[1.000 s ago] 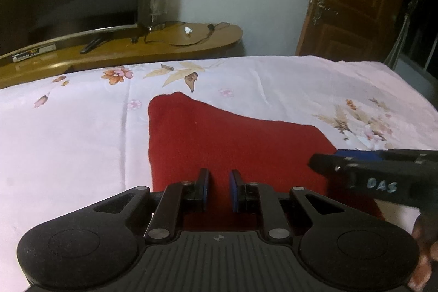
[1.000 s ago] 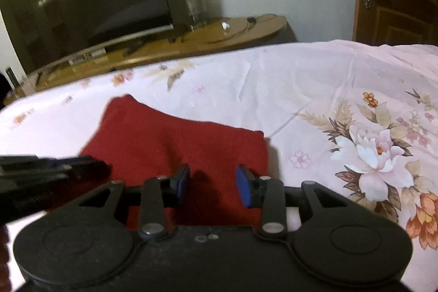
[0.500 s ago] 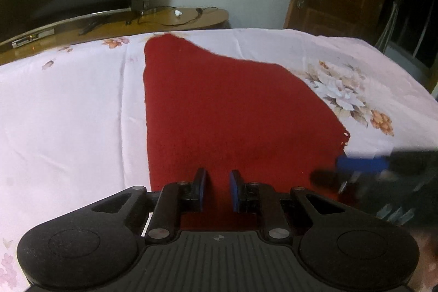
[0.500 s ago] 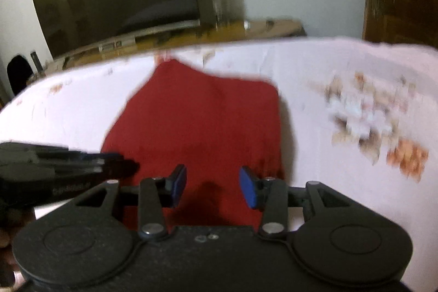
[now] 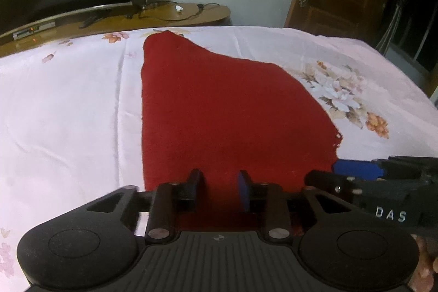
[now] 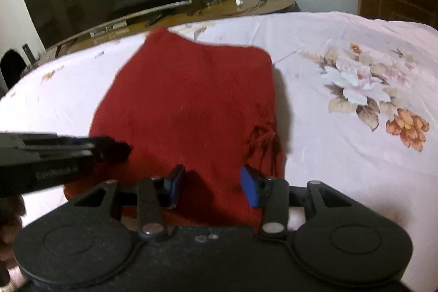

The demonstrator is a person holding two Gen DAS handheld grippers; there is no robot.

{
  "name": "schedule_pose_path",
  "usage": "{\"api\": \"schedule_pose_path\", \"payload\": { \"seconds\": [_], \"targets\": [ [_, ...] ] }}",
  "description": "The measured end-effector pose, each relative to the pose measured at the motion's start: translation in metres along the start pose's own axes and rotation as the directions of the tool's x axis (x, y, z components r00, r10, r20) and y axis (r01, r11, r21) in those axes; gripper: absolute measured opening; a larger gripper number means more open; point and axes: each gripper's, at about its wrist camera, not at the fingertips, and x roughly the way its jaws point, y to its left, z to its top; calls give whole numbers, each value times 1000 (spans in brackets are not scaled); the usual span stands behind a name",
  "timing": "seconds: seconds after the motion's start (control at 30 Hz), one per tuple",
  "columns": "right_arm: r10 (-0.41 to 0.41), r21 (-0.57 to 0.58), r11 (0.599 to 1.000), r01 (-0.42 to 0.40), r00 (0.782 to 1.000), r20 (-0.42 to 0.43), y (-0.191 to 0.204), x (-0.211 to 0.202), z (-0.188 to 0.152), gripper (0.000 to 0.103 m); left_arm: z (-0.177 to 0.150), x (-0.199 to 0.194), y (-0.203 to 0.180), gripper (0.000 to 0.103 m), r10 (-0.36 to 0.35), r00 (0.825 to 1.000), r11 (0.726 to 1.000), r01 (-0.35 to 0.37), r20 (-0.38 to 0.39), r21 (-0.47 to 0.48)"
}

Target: Fold small clothes

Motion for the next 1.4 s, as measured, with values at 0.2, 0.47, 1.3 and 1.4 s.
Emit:
{"api": "schedule_pose_path", "payload": {
  "seconds": [0.2,0.47,1.3,1.4],
  "targets": [
    [17,33,999,-18,999,41,-3,-8,12,45,8,-8,-6,54,9,1000,1000,-10,23,17],
    [4,45,999,-8,997,75,-6,-6,29,46,30,-6,4,56,39,998,999,-38,52,-26],
    [-73,-43,996,75,997,35,-10,58,61,62,50,53,39,79,65,998,988,-64,6,-138],
    [-56,-15,998,57,997,57,-16,49,64,65,51,48,43,79,45,999,988,-43,6,-145]
  ]
}}
